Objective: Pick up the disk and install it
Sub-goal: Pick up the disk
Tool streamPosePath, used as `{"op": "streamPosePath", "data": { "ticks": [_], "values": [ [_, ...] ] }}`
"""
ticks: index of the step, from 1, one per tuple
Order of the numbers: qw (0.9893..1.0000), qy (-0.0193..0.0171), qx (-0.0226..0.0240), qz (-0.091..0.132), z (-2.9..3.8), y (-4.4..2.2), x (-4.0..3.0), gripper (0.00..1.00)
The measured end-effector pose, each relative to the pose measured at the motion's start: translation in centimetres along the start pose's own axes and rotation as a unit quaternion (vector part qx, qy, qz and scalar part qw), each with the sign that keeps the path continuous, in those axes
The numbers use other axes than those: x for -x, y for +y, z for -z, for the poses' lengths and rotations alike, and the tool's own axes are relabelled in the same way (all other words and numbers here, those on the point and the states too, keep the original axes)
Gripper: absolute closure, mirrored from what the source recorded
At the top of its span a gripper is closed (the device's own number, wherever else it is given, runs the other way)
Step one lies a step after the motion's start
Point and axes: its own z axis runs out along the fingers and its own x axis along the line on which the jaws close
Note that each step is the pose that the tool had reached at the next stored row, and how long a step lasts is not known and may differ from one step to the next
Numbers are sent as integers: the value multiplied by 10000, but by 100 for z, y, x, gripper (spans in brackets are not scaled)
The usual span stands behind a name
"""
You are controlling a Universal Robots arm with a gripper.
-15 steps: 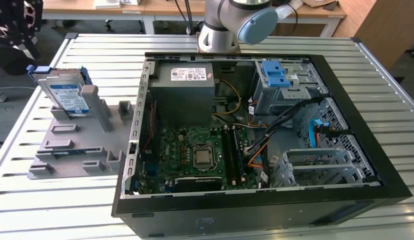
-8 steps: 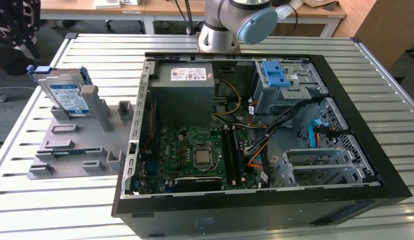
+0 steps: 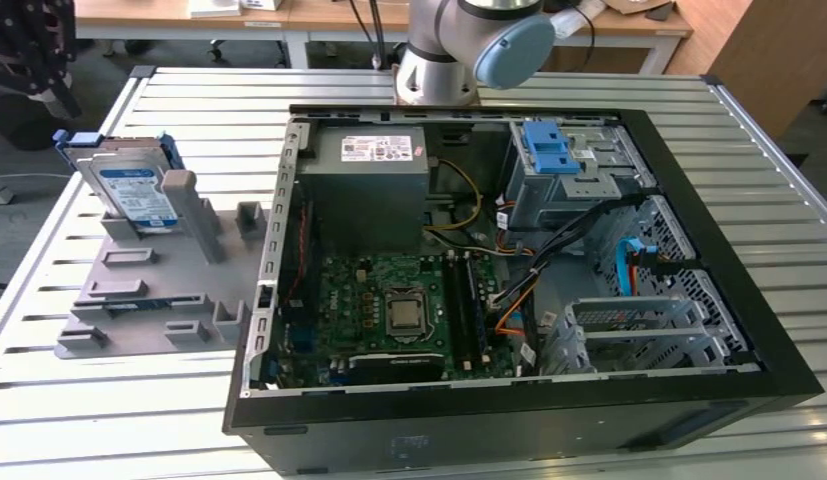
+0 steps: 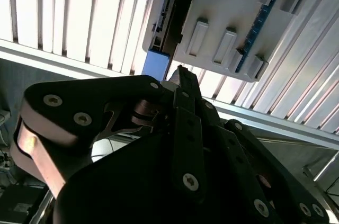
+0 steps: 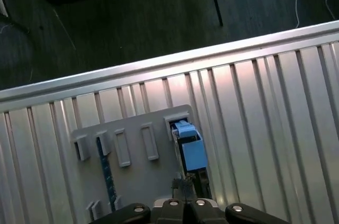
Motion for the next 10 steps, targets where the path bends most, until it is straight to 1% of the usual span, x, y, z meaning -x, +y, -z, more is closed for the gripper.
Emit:
{"op": "streamPosePath", "data": {
  "ticks": [3,6,7,10],
  "values": [
    [9996,5,4,270,-4,0,0,89],
    [9985,9,8,544,-10,0,0,89],
    [9982,11,9,605,-11,0,0,89],
    [9981,11,10,623,-11,0,0,89]
  ]
}}
